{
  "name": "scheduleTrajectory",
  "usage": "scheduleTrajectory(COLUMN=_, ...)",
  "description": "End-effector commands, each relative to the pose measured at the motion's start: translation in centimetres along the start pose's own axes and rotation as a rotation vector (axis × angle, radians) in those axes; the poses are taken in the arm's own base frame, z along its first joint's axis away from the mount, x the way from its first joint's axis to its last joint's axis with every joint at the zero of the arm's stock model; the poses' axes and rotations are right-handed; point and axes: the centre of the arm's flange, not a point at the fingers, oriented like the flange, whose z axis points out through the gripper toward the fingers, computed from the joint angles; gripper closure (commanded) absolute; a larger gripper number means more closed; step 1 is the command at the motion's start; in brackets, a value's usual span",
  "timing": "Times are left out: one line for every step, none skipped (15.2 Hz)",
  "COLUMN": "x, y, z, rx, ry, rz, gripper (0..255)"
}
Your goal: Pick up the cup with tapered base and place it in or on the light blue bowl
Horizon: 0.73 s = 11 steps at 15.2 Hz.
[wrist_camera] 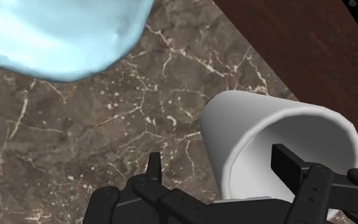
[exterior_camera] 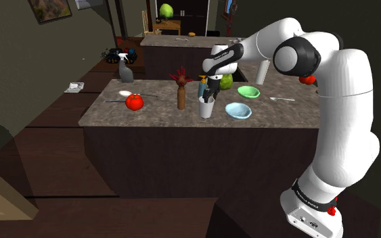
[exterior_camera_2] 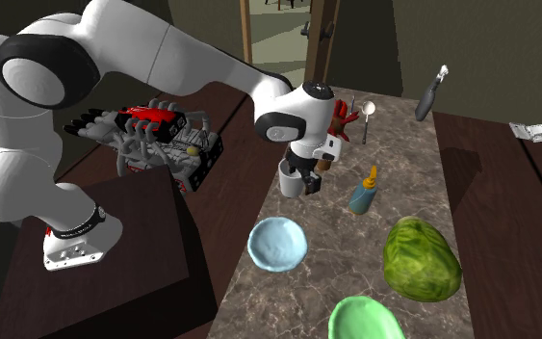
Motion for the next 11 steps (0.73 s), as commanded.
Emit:
scheduleTrajectory(x=0.01, y=0.00, z=0.06, rx=0.000, ry=0.000, rz=0.000, gripper=0)
scheduleTrajectory(x=0.01, y=0.00, z=0.06, rx=0.000, ry=0.000, rz=0.000, gripper=0)
scheduleTrajectory(x=0.01, y=0.00, z=0.06, rx=0.000, ry=0.000, rz=0.000, gripper=0)
scheduleTrajectory(x=0.01, y=0.00, z=0.05, rx=0.000, ry=0.000, rz=0.000, gripper=0)
scheduleTrajectory(x=0.01, y=0.00, z=0.05, rx=0.000, ry=0.000, rz=0.000, gripper=255)
scheduleTrajectory(x=0.01, y=0.00, z=0.05, rx=0.000, ry=0.000, rz=0.000, gripper=255)
scheduleTrajectory(x=0.01, y=0.00, z=0.05, rx=0.000, ry=0.000, rz=0.000, gripper=255)
scheduleTrajectory(x=0.01, y=0.00, z=0.05, rx=0.000, ry=0.000, rz=0.000, gripper=255)
scheduleTrajectory(x=0.01, y=0.00, z=0.05, rx=0.000, ry=0.000, rz=0.000, gripper=255)
scheduleTrajectory(x=0.01, y=0.00, z=0.06, rx=0.000, ry=0.000, rz=0.000, gripper=255)
scheduleTrajectory(x=0.03, y=0.00, z=0.06, rx=0.000, ry=0.000, rz=0.000, gripper=255)
